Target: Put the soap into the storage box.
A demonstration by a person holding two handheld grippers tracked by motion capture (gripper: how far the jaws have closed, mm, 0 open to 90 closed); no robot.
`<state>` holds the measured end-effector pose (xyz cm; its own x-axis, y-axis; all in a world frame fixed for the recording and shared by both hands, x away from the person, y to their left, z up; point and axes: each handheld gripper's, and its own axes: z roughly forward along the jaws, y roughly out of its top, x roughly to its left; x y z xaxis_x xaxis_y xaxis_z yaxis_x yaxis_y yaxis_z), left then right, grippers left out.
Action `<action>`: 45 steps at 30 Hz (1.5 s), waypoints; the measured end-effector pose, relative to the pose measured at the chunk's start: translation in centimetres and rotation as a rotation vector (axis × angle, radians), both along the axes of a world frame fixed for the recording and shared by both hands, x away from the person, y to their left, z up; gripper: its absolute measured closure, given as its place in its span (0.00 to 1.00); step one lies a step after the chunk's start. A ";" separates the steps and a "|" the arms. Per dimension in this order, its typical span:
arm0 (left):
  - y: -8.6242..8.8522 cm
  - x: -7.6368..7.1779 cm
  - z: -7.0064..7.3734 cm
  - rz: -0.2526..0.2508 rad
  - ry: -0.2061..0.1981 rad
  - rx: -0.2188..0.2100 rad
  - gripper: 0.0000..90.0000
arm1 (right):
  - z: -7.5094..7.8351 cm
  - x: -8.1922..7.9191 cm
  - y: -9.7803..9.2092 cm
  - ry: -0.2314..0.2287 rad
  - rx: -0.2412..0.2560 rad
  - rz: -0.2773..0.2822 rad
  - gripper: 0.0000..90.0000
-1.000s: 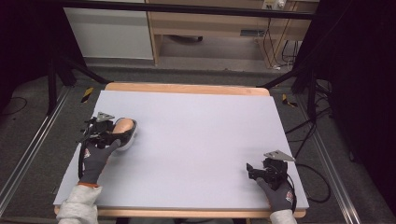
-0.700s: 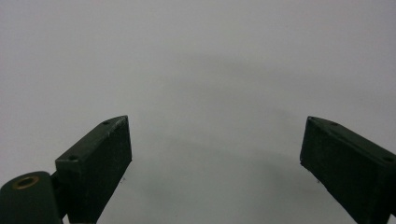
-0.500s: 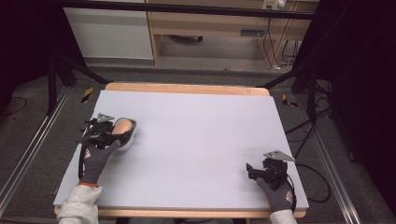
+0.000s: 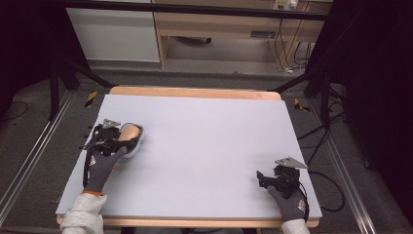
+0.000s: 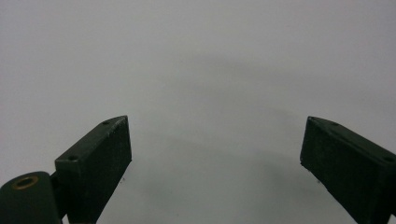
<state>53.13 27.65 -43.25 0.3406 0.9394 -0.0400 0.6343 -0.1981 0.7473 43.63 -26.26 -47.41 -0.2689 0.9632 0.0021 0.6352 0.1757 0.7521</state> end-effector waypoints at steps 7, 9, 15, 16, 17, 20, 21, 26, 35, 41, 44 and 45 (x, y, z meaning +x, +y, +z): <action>0.0 0.0 -0.1 0.013 -0.002 -0.009 0.34 | 0.0 0.0 0.0 0.002 -0.001 0.000 0.10; 0.0 -0.1 -0.1 0.015 -0.006 -0.002 0.34 | 0.0 0.0 0.0 0.003 -0.002 0.002 0.10; 0.0 -0.1 0.0 0.021 -0.011 0.000 0.34 | 0.0 0.0 0.0 0.003 -0.002 0.002 0.10; 0.1 -0.2 0.0 0.022 -0.011 0.002 0.34 | 0.0 0.0 0.0 0.003 -0.002 0.002 0.10; 0.0 -0.2 0.0 0.022 -0.012 0.000 0.34 | 0.0 0.0 0.0 0.003 -0.002 0.002 0.10; 0.0 -0.2 0.0 0.020 -0.014 0.001 0.34 | 0.0 0.0 0.0 0.002 -0.002 0.002 0.10; 0.0 -0.3 0.1 0.020 -0.016 -0.003 0.33 | 0.0 0.0 0.0 0.002 -0.002 0.001 0.10; 0.0 -0.5 0.6 0.006 -0.033 -0.032 0.34 | 0.0 0.0 0.0 0.000 0.002 0.000 0.10; -1.1 -1.8 2.2 -0.037 -0.095 -0.070 0.36 | 0.1 -0.1 -0.1 -0.007 -0.002 -0.004 0.10; -2.2 -3.0 2.3 -0.095 -0.095 -0.083 0.37 | 0.1 -0.2 -0.3 -0.010 0.003 -0.015 0.10; -2.7 -3.6 2.1 -0.110 -0.095 -0.076 0.37 | 0.1 -0.2 -0.4 -0.010 0.011 -0.024 0.10; -2.9 -3.8 2.1 -0.114 -0.097 -0.073 0.37 | 0.1 -0.2 -0.4 -0.012 0.009 -0.022 0.10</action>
<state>49.35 24.79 -41.16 0.4500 0.8904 -0.0690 0.5354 -0.2071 0.8188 43.39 -26.68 -47.33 -0.2475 0.9689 0.0080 0.6295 0.1545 0.7615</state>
